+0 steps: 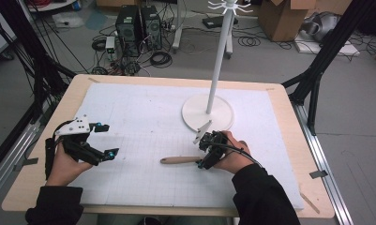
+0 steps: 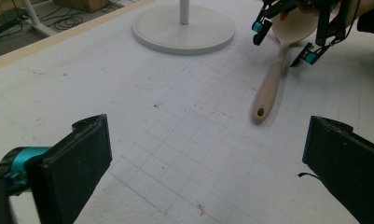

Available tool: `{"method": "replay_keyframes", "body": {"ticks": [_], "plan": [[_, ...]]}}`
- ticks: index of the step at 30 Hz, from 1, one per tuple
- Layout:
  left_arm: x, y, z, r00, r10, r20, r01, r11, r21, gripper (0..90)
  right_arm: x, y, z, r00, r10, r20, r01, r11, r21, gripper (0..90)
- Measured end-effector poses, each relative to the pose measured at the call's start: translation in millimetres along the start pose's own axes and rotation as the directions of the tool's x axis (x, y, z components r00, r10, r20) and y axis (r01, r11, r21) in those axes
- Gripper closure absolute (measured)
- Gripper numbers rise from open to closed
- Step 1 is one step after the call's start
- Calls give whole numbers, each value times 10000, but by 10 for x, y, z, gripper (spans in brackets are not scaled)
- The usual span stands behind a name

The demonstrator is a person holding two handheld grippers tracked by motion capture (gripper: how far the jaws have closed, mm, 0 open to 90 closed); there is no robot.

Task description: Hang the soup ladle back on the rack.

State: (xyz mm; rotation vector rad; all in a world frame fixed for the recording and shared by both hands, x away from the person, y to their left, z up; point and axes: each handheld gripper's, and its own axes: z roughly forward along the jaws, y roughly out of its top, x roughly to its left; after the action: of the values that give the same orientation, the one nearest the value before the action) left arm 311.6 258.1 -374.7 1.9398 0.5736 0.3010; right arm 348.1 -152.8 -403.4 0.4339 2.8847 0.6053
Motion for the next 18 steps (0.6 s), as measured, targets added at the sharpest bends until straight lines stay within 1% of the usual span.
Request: {"method": "replay_keyframes", "body": {"ticks": [4,7,9,10,12,18], "plan": [[-2,1,-5,10000,2,7,-2,10000,-7,17,7,8,25,10000,-19,-86,21,9998,197,306],[0,1,-6,10000,5,-23,-5,10000,-10,17,-11,5,35,9999,2,-162,3,9995,326,384],[1,0,-7,10000,5,-18,-5,10000,-10,17,-20,-1,43,9998,52,-207,-43,9991,429,406],[2,0,-8,10000,14,-25,-14,10000,-6,16,-32,-5,50,9997,-62,-217,72,9990,433,418],[3,0,-11,10000,18,-26,-18,10000,-12,17,-30,-12,56,9995,2,-312,15,9985,550,432],[5,-3,-9,10000,8,-40,-8,10000,-2,17,-33,-6,86,9987,-215,-463,246,9974,674,479]]}}
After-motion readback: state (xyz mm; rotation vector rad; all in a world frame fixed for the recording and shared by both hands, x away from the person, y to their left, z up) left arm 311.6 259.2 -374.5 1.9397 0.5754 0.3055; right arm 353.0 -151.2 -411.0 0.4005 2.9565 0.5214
